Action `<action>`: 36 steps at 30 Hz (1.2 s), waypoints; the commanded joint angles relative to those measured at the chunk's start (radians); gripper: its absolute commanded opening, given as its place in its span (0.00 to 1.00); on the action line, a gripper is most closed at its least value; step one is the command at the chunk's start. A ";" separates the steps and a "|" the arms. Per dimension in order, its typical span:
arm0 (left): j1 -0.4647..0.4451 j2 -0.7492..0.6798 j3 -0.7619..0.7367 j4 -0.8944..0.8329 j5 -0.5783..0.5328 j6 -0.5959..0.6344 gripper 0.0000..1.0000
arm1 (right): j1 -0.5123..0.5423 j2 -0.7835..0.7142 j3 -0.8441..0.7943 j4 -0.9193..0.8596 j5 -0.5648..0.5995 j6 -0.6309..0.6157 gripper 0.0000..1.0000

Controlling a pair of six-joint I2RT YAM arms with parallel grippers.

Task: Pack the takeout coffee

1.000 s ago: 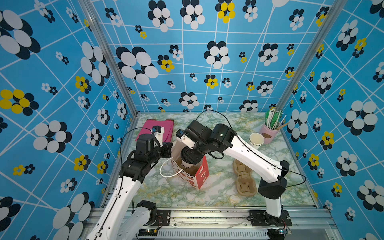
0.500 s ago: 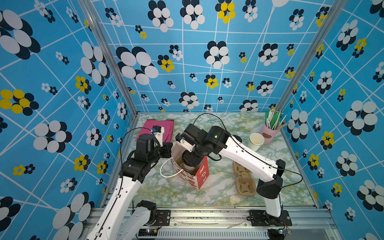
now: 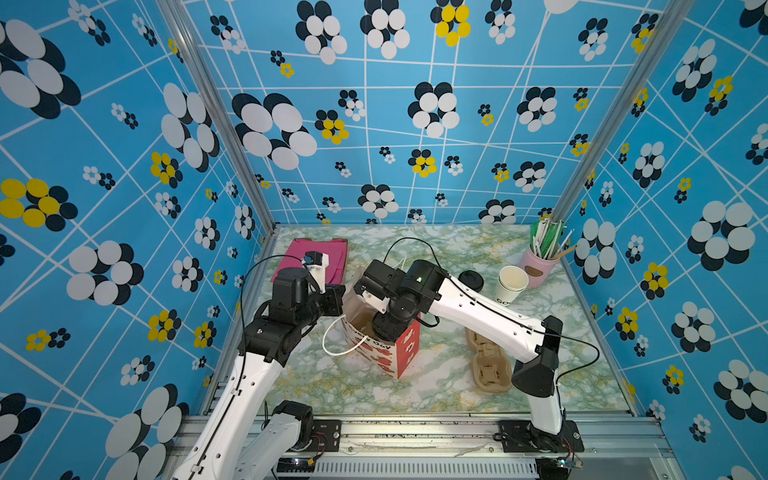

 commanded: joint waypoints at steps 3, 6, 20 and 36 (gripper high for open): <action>-0.009 -0.003 -0.022 -0.068 -0.009 0.003 0.00 | -0.009 0.006 -0.036 -0.004 -0.012 -0.023 0.58; -0.009 -0.005 -0.022 -0.070 -0.010 0.004 0.00 | -0.021 0.010 -0.051 -0.002 -0.021 -0.028 0.58; -0.009 -0.003 -0.028 -0.064 -0.009 0.002 0.00 | -0.040 0.058 -0.073 -0.003 -0.052 -0.045 0.58; -0.009 -0.004 -0.032 -0.062 -0.007 0.001 0.00 | -0.041 0.129 -0.074 -0.010 -0.059 -0.053 0.60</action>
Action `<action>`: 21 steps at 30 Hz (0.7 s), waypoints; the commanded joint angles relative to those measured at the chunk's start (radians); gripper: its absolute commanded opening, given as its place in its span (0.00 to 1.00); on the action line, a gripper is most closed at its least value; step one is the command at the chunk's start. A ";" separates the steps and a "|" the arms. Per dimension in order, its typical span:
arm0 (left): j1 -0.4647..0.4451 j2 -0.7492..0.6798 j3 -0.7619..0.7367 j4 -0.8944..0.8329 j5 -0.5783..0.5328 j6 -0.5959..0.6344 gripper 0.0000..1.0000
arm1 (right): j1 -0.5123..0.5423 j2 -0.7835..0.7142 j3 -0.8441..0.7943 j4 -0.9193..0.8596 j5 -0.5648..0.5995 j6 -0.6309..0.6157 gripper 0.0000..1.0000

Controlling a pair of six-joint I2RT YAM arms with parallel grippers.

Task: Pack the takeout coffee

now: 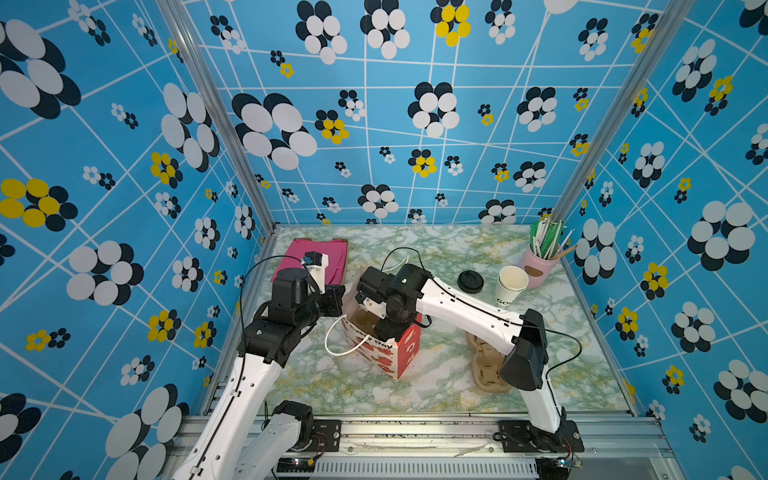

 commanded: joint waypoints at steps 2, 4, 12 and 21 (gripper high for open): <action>-0.009 0.001 -0.031 -0.060 -0.007 0.002 0.00 | -0.005 0.041 -0.014 -0.020 -0.021 -0.015 0.61; -0.009 0.000 -0.033 -0.060 -0.009 0.002 0.00 | -0.006 0.044 -0.014 -0.020 -0.021 -0.015 0.61; -0.009 0.000 -0.035 -0.059 -0.009 0.002 0.00 | -0.007 0.049 -0.019 -0.023 -0.022 -0.016 0.63; -0.008 0.004 -0.030 -0.064 -0.014 0.005 0.00 | -0.006 0.024 0.000 -0.021 -0.028 -0.012 0.66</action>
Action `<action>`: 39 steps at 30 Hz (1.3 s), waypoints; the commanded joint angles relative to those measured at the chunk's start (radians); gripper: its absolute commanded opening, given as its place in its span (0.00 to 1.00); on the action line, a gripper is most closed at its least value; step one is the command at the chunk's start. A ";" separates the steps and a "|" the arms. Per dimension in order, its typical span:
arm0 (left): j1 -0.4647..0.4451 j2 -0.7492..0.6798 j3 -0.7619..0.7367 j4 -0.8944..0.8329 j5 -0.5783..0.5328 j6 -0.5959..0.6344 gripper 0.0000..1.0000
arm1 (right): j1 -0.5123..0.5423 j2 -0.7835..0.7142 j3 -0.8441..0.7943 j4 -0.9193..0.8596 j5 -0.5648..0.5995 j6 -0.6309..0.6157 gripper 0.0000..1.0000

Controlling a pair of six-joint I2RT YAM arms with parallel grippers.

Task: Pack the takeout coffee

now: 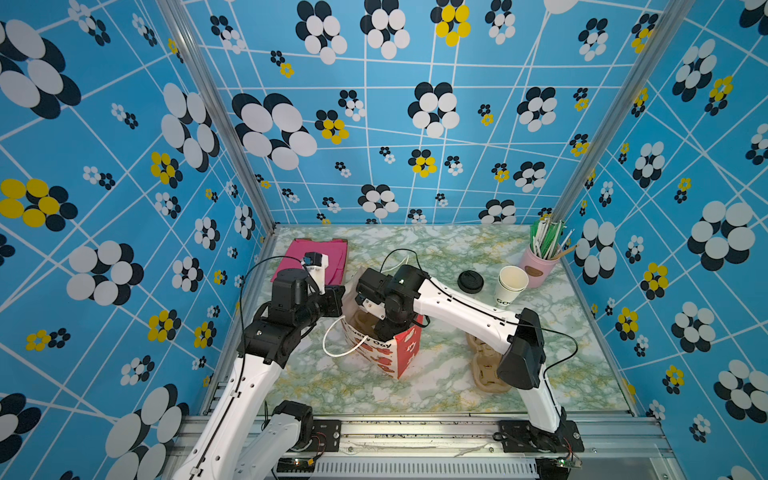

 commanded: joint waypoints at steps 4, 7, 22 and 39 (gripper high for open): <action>-0.010 0.010 -0.021 -0.073 -0.017 0.009 0.00 | -0.004 -0.004 0.043 -0.025 -0.046 0.005 0.73; -0.012 0.012 -0.019 -0.071 -0.018 0.005 0.00 | -0.004 -0.018 0.084 -0.030 -0.046 0.007 0.79; -0.037 0.028 -0.002 -0.071 -0.039 0.006 0.00 | -0.004 -0.058 0.275 0.007 -0.034 0.017 0.99; -0.037 0.032 0.016 -0.066 -0.021 -0.001 0.07 | -0.007 -0.501 -0.134 0.465 0.040 -0.003 0.99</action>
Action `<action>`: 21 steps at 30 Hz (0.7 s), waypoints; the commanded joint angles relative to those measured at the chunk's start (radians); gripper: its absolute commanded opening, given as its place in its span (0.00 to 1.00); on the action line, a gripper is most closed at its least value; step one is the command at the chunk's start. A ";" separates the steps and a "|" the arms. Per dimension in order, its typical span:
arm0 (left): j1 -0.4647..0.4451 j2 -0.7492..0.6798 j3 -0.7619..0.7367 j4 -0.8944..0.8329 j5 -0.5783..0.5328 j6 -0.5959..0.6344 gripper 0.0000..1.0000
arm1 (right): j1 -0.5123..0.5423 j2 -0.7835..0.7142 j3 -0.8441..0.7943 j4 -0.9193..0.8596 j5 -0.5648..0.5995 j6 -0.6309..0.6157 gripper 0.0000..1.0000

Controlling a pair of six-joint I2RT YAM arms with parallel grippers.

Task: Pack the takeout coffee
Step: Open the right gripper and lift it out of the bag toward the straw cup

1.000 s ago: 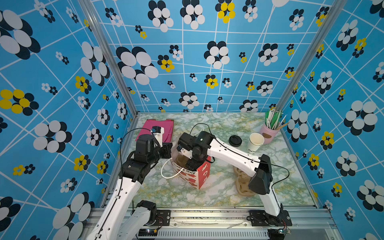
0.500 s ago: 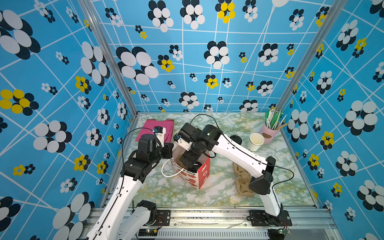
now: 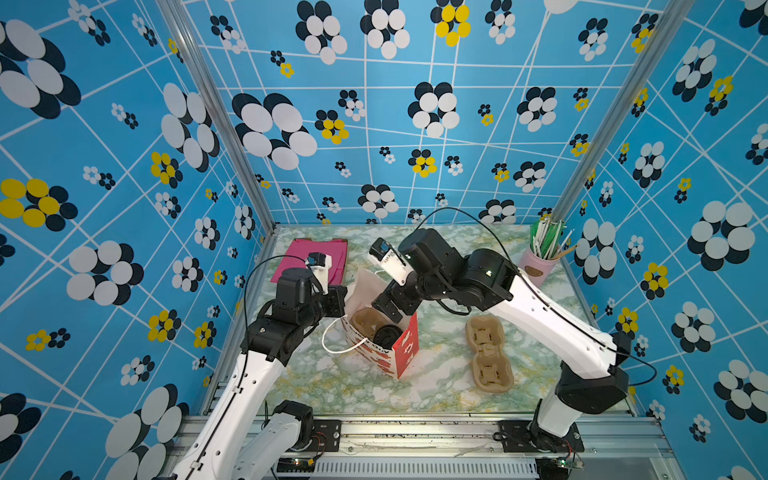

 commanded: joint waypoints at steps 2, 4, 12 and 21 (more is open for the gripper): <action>-0.012 0.013 0.018 -0.062 0.006 -0.005 0.14 | -0.016 -0.147 -0.154 0.202 0.058 -0.019 0.99; -0.011 0.013 0.025 -0.060 0.011 -0.007 0.22 | -0.038 -0.219 -0.226 0.257 0.084 -0.018 0.99; -0.011 0.010 0.051 -0.049 0.029 -0.020 0.40 | -0.230 -0.437 -0.467 0.353 0.159 0.032 0.99; -0.010 -0.026 0.107 -0.089 0.022 -0.008 0.56 | -0.562 -0.468 -0.569 0.302 0.262 0.083 0.99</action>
